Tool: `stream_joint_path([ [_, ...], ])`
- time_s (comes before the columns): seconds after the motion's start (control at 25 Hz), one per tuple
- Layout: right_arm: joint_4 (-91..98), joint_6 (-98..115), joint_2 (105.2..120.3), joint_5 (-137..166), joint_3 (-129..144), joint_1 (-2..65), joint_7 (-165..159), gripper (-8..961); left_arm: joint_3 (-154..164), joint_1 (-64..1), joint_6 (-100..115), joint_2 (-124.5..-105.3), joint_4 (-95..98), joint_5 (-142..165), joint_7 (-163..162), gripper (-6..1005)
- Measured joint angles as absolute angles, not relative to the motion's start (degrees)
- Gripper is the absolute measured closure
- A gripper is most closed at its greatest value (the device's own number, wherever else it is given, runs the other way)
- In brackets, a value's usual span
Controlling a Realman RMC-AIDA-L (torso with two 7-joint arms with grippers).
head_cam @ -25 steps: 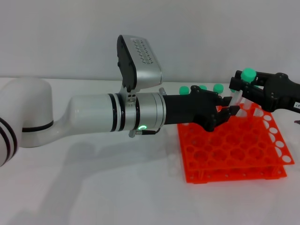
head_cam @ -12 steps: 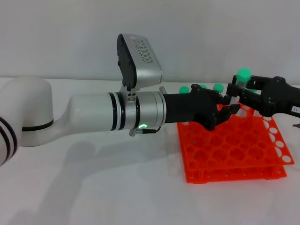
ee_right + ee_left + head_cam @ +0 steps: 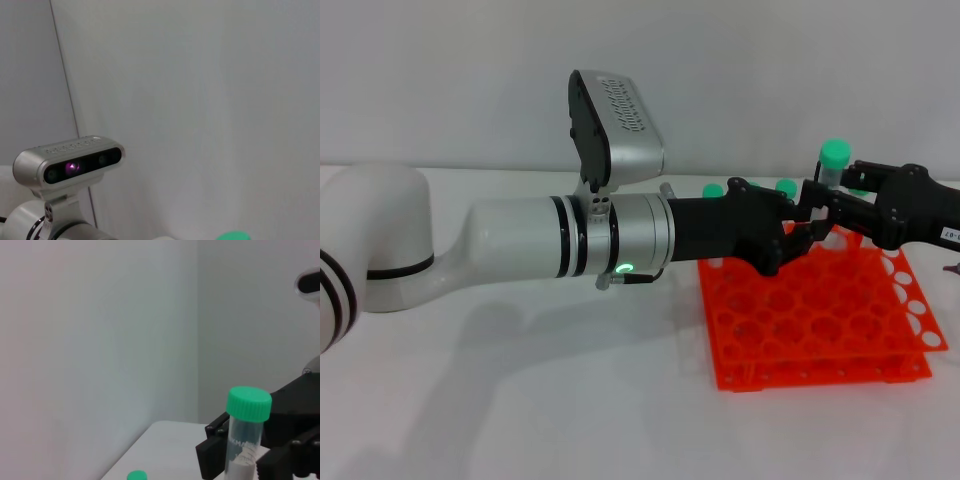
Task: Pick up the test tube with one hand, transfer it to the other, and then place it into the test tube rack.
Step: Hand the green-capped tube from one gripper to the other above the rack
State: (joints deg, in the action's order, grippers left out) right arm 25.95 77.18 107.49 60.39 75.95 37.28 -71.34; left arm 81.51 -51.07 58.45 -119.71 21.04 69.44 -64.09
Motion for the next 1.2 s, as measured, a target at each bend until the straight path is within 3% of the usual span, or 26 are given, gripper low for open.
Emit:
stream_joint_path([
  [0.08,25.95,77.15,107.55,60.25,75.93,37.26,-71.07,450,81.53,-51.06,58.46,-119.71,21.03,69.44,-64.05,663],
  [0.4,25.94,77.03,107.78,60.12,75.93,37.17,-70.52,687,81.56,-51.0,58.53,-119.72,20.79,69.43,-64.02,658],
  [0.68,25.93,77.27,108.68,60.07,73.79,36.96,-70.53,701,81.41,-49.94,58.23,-119.88,21.1,69.11,-63.56,654],
  [1.2,25.93,77.19,108.98,60.03,73.73,36.98,-70.88,712,81.84,-47.38,57.67,-120.04,21.04,62.75,-58.89,645],
])
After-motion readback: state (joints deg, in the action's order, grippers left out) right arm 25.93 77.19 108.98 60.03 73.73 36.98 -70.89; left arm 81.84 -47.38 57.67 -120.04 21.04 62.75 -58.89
